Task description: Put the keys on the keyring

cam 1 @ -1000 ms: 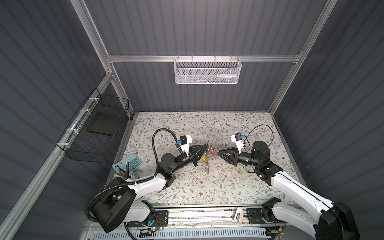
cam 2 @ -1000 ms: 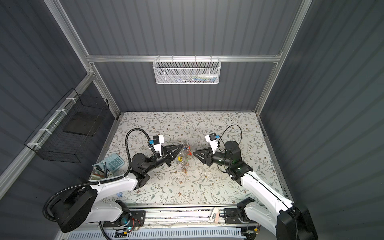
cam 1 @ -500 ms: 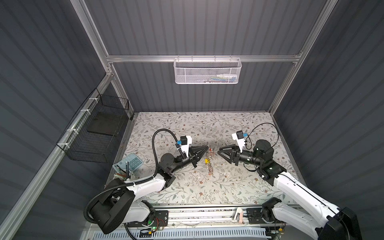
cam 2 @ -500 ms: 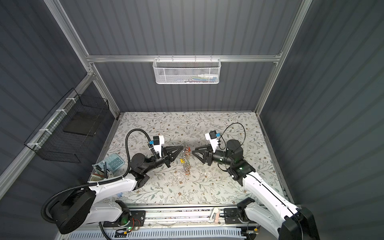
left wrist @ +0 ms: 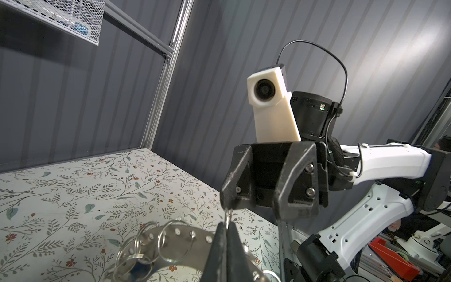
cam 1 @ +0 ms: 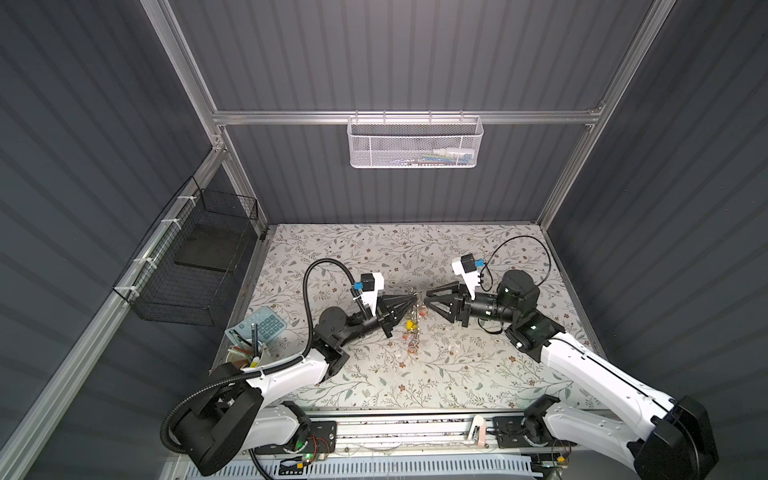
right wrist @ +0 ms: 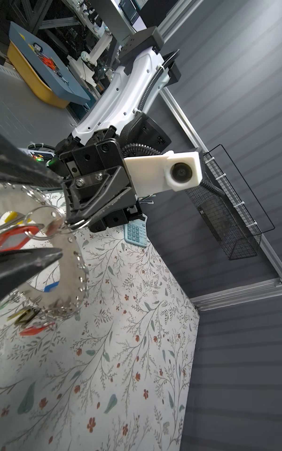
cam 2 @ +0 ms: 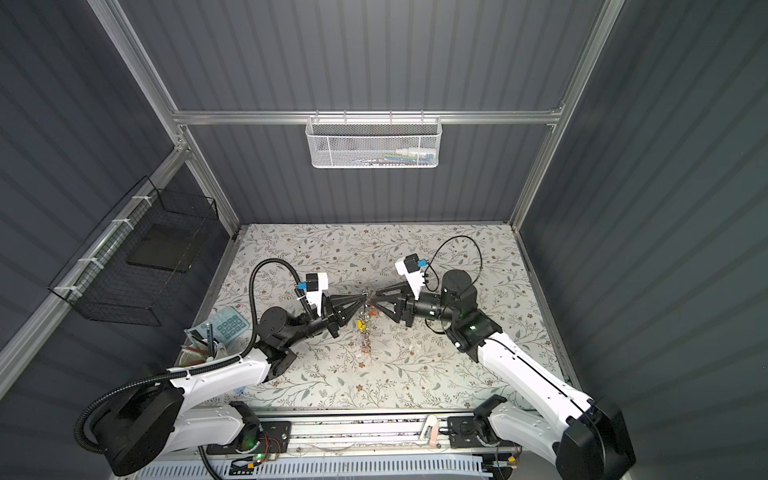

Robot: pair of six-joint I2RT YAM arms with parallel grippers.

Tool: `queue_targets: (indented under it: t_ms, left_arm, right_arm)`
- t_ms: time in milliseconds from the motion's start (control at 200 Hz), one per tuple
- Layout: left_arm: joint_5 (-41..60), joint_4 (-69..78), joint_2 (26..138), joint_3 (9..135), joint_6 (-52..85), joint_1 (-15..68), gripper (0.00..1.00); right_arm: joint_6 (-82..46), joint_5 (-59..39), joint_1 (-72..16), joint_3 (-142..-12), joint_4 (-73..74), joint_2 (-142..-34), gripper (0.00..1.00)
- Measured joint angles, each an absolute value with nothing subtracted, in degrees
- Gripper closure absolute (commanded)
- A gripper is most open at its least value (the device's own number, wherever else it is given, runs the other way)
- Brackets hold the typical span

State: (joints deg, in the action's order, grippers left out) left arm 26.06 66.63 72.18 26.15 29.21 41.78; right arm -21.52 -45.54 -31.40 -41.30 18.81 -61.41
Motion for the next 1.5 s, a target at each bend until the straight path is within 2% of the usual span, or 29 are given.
queue_targets:
  t_ms: [375,515,675,901,1381,1496]
  left_arm:
    - [27.1,66.0,72.2,25.6,29.2,41.8,1.0]
    - [27.1,66.0,72.2,25.6,29.2,41.8,1.0]
    - [27.3,65.9,72.2,25.5,29.2,41.8,1.0]
    - [27.5,66.3,72.2,25.5,29.9,41.6,1.0]
    - [27.2,62.7,71.3,25.5,29.3,41.5,1.0]
    - [27.0,58.2,70.0,25.5,27.8,41.5,0.93]
  right_arm:
    - [-20.3,-46.0,-32.4,-41.9,18.9,-63.8,0.76]
    - [-20.2,-46.1,-32.5,-41.9,19.4,-65.0,0.78]
    - [-20.0,-46.1,-32.7,-41.9,19.8,-65.7,0.85]
    - [-19.6,-45.9,-32.6,-41.9,20.5,-66.0,1.0]
    - [-17.5,-44.8,-32.7,-41.8,18.6,-66.1,1.0]
    - [-15.6,-43.9,-32.9,-41.9,15.9,-66.1,1.0]
